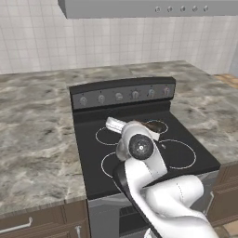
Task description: Pick the kettle from the cabinet and place it on a stove burner. Then pick the pot from the counter and place it on another stove burner. Finally, turn both burners on.
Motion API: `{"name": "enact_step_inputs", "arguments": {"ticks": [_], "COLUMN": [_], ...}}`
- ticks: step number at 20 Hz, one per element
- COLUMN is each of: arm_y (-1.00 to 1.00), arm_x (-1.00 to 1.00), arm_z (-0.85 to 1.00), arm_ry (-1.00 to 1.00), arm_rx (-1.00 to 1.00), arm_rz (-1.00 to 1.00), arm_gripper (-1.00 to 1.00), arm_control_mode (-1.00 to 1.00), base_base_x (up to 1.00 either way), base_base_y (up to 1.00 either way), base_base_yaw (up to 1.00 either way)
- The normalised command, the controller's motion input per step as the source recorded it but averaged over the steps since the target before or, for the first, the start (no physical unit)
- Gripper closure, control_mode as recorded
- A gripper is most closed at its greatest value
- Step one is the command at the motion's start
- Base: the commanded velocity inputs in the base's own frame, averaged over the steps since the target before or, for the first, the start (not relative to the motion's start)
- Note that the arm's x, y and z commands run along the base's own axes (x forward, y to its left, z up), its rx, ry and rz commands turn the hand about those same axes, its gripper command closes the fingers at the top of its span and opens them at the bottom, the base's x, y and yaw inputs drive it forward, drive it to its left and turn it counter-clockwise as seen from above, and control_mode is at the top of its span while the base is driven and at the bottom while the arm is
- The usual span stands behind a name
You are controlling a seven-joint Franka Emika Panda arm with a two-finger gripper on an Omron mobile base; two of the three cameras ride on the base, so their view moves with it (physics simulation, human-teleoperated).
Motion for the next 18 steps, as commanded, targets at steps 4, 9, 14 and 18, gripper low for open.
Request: {"name": "enact_step_inputs", "arguments": {"ticks": [4,9,14,18], "arm_y": [0.00,0.00,-0.08,-0.15], "arm_x": [0.06,0.08,0.06,0.04], "arm_z": [-0.37,-0.38,-0.34,-0.32], "arm_ry": [-0.14,-0.13,-0.04,0.00], "arm_rx": [-0.06,-0.07,-0.05,-0.02], "arm_rz": [-0.01,0.00,-0.02,-0.05], "arm_gripper": [1.00,1.00,1.00,1.00], "arm_control_mode": [-1.00,-1.00,-1.00,-1.00], "base_base_x": [0.00,0.00,0.00,0.00], "base_base_y": [0.00,0.00,0.00,0.00], "base_base_yaw": [0.00,0.00,0.00,0.00]}}
